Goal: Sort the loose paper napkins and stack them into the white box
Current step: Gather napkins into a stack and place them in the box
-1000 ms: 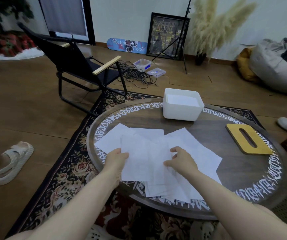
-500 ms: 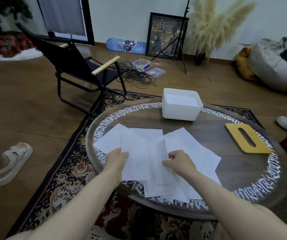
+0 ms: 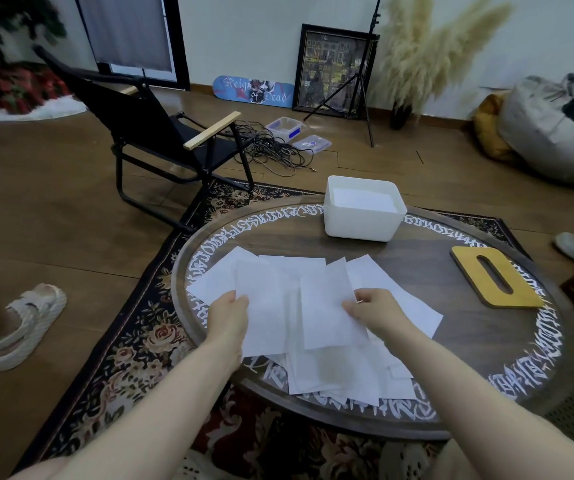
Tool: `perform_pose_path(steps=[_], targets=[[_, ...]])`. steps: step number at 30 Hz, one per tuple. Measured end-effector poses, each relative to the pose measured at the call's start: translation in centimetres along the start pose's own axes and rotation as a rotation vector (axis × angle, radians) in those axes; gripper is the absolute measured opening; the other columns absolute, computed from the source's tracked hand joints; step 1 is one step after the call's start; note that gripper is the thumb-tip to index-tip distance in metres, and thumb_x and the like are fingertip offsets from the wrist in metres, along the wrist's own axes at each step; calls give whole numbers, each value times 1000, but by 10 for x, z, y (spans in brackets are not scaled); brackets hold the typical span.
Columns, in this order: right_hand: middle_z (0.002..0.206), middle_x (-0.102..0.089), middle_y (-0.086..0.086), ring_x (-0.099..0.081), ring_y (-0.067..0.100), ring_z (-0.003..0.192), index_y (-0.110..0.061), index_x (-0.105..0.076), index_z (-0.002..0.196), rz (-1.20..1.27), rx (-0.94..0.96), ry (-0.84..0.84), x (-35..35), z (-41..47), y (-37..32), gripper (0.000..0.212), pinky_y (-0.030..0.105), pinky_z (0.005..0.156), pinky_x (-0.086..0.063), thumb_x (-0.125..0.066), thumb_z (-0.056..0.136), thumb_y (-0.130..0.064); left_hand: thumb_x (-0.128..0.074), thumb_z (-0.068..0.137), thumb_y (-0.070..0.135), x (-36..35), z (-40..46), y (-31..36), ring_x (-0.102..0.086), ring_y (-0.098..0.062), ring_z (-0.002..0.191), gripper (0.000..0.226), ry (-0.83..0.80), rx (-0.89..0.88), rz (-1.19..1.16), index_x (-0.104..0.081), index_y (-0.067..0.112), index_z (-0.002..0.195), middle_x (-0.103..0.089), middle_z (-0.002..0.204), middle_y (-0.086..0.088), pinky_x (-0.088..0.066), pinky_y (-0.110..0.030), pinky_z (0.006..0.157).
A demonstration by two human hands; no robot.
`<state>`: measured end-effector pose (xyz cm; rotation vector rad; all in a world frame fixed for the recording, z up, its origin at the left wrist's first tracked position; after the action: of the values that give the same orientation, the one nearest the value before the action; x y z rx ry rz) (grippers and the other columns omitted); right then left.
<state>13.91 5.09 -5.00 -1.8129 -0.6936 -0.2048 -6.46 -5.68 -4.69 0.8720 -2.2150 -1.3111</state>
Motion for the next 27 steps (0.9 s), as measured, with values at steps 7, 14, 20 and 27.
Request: perform_pose_path(steps=[7,14,20,27], targets=[[80,-62,6,-51,18,69,1,-67,95,294,106,-20,28,-15,-18,17,25,62,-34,-58,93,-13,-39,97,7,-3,-4,6,-51,-21,77,24,18,-92,-93,-56,12,81,-58,82,-8,-42,-32,72],[88,-71,5,-57,25,82,-15,-72,96,503,119,-195,20,-23,-26,15,35,76,-42,-58,94,-16,-42,95,4,-25,-12,5,-45,-18,75,21,-128,-36,-36,-51,15,79,-50,79,-7,-35,-29,64],[94,-69,9,-55,27,89,-12,-71,102,538,159,-288,10,-27,-32,16,39,81,-39,-59,91,-16,-43,92,4,-35,-8,-8,-55,-23,84,19,-189,77,-16,-58,9,81,-59,88,-13,-45,-35,79],[86,-71,2,-54,19,75,-14,-72,95,256,99,-246,2,-25,-20,11,28,62,-34,-64,90,-19,-43,99,15,-40,-13,-5,-63,-30,103,23,-245,160,-163,-65,13,106,-69,108,-9,-49,-45,94]])
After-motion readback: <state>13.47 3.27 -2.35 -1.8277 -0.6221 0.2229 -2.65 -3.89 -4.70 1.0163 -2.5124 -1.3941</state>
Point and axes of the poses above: each hand's wrist, its own z-axis towards the middle knuckle, its own x-axis out of the back of the hand, y = z × x, the point moved 3 cm from there along z, towards the middle knuckle
